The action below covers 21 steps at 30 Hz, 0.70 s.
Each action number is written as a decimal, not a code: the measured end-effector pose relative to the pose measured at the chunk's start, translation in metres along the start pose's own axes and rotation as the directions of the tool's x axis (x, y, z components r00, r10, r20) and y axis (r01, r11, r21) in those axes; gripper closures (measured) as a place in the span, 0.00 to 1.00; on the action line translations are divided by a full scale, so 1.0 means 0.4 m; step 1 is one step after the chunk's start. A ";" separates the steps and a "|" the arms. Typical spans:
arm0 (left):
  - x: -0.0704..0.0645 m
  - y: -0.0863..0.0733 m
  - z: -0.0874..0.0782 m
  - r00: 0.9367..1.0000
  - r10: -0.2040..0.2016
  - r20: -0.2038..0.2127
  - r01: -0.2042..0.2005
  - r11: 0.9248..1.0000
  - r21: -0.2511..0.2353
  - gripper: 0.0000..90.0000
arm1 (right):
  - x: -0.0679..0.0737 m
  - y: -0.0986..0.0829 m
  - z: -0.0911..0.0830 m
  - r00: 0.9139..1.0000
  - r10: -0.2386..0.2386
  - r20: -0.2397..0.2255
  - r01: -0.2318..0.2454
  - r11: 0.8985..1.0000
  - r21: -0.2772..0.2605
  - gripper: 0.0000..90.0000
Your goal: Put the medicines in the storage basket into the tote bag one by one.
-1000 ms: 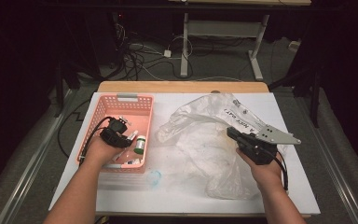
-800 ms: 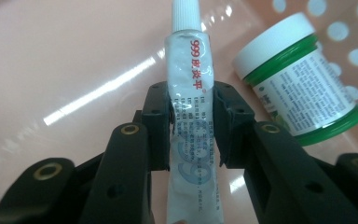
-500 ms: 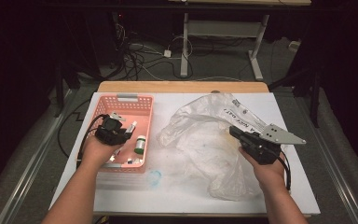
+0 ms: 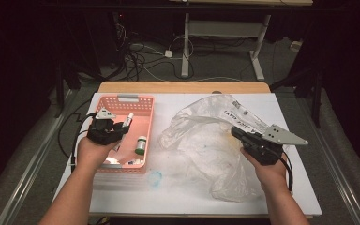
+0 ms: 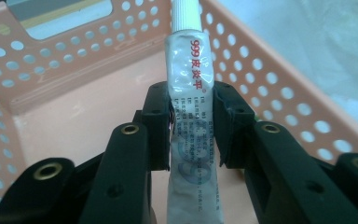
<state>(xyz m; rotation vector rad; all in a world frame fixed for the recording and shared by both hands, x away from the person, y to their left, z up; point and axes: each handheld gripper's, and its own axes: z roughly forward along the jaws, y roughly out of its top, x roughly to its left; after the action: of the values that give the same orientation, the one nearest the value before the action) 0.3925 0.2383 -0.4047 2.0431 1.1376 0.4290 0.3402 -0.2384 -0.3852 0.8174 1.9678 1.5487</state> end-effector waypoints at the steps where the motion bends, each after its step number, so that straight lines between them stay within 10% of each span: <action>1: 0.000 0.000 0.000 1.000 0.000 0.000 0.000 1.000 0.000 0.75 | 0.000 0.000 0.000 1.000 -0.001 0.001 0.001 1.000 0.000 1.00; 21: -0.101 -0.051 -0.061 1.000 0.015 0.014 -0.012 0.985 -0.174 0.75 | 0.008 -0.001 -0.002 1.000 -0.008 -0.015 0.008 1.000 0.001 1.00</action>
<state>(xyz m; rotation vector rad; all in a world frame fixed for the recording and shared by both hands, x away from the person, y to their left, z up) 0.3438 0.2221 -0.4008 1.8999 1.0403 0.5002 0.3373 -0.2369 -0.3855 0.7999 1.9801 1.5543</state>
